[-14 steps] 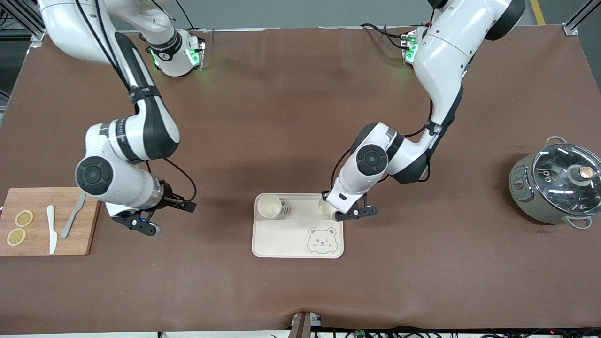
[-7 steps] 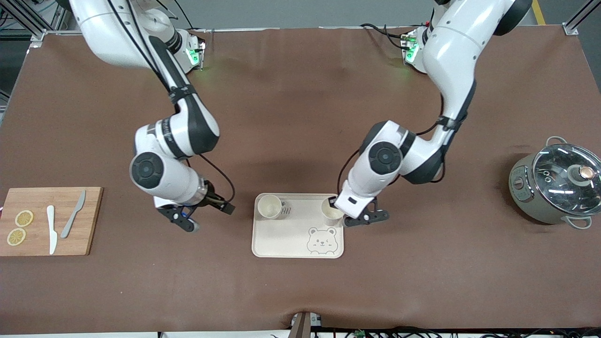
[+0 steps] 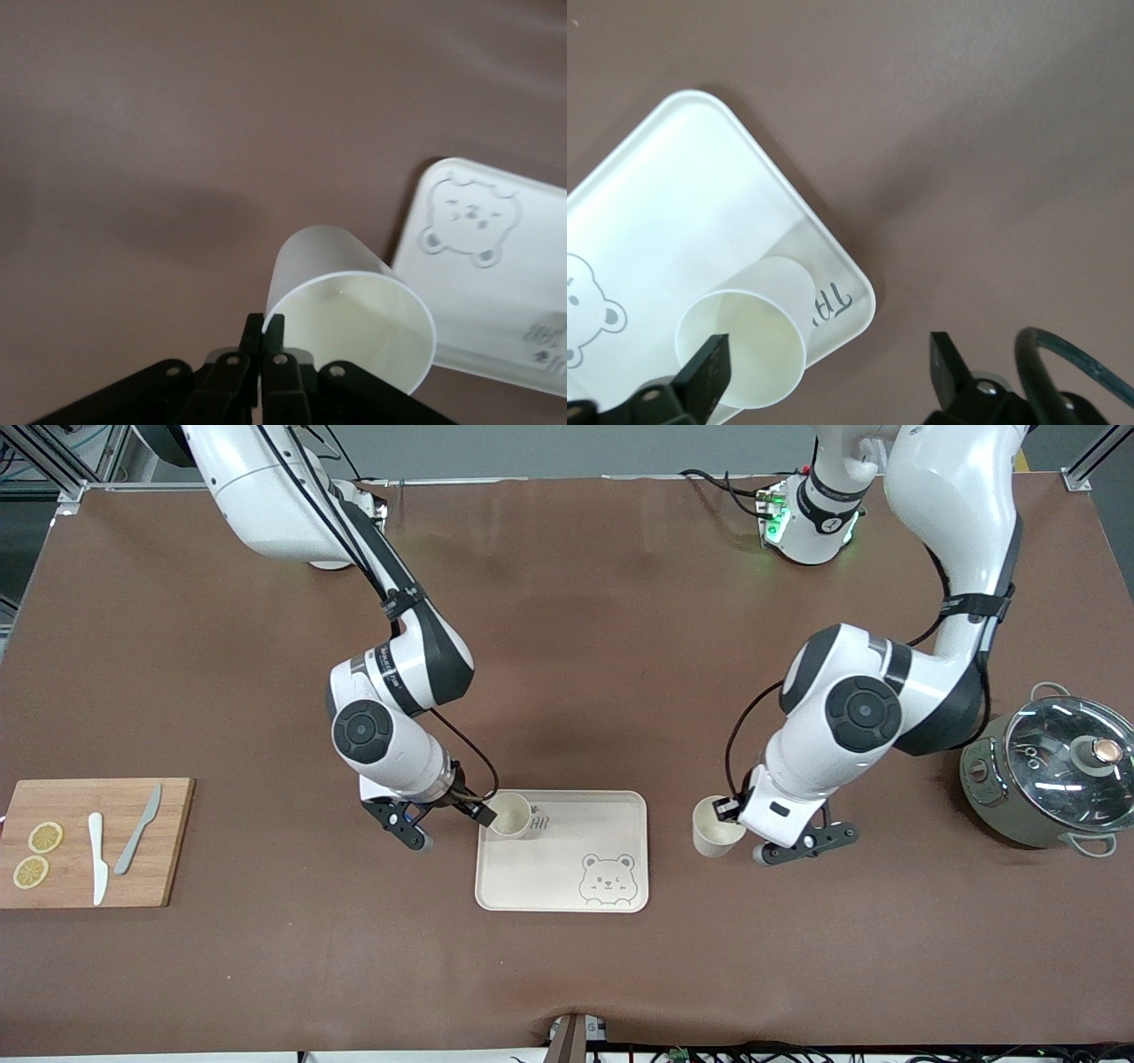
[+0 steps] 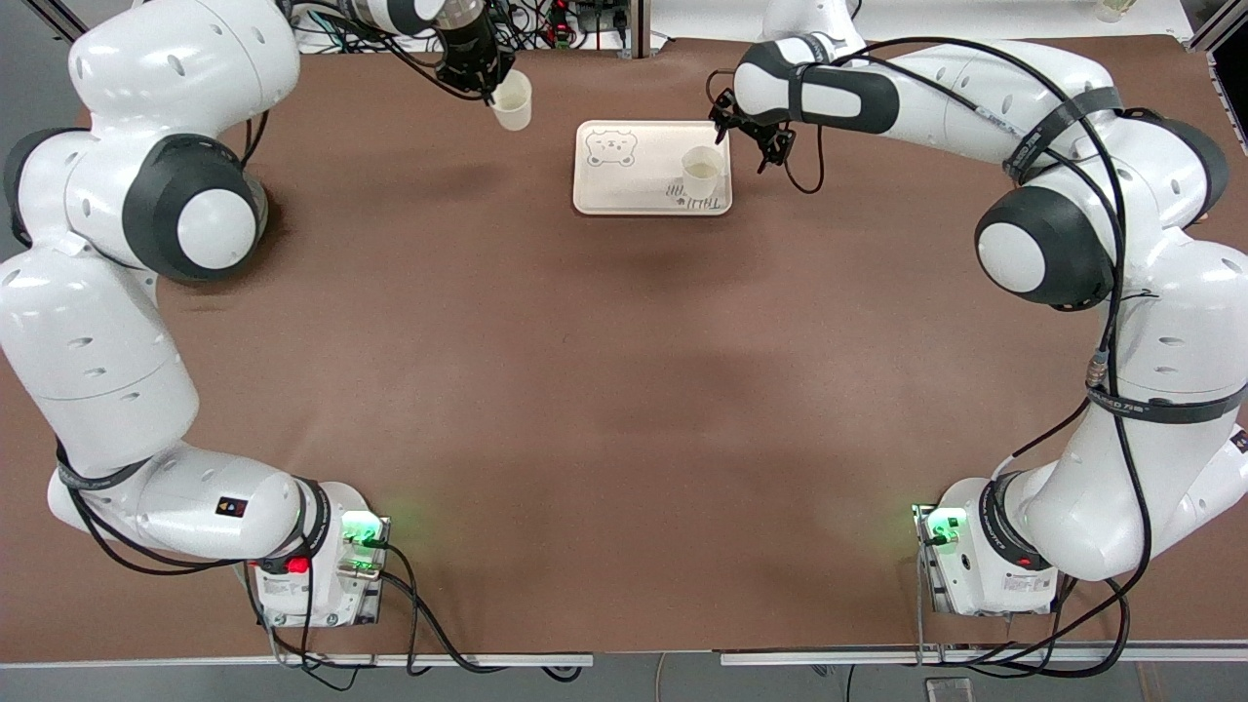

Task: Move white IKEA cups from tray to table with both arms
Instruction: 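Close the left gripper on one cup while the right gripper grasps the other, then lift the cups off the tray and carry them apart with both grippers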

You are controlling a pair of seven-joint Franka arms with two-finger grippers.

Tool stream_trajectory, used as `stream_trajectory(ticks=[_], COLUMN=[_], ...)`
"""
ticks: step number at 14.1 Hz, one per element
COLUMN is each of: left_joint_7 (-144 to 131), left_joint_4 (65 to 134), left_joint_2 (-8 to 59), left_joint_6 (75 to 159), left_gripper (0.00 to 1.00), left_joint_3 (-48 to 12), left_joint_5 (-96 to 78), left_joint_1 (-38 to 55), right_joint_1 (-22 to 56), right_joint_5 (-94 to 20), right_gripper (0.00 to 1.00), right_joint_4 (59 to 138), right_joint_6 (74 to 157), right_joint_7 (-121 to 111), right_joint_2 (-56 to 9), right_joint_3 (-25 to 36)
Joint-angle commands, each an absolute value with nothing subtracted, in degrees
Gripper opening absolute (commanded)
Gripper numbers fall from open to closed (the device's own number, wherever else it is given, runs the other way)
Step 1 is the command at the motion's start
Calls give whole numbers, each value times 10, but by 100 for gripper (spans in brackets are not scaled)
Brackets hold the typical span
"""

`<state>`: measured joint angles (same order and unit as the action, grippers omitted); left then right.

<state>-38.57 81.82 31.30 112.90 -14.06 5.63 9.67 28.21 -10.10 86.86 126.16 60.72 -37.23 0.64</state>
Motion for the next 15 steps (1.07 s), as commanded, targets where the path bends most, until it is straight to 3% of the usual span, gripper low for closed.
stream_trajectory(ticks=[1,5,6,9,10,15], left_joint_7=[-376,-360,-358,-341,-331,-278], left_joint_4=[866,923,933,977,994,1045], left_joint_2=[278,265,259,248,242,220], left_joint_6=[1096,1096,1096,1101,1106,1129], left_gripper=[0,0,0,0,0,0], left_joint_3=[-149,-154,-154,-153,-154,-169], left_joint_5=[61,18,18,18,18,17], left_joint_1=[64,19,5,-23,-36,-83], right_joint_1=[293,312,314,316,316,304], right_joint_5=[-112,-110,-111,-118,-130,-139], right_gripper=[91,88,73,4,0,0], right_joint_4=[857,859,860,859,859,853], right_joint_6=[1263,1313,1329,1328,1326,1315], right_joint_7=[620,661,662,661,659,657], right_joint_2=[-388,-409,-415,-417,-417,-398], right_joint_3=[11,11,11,11,11,11])
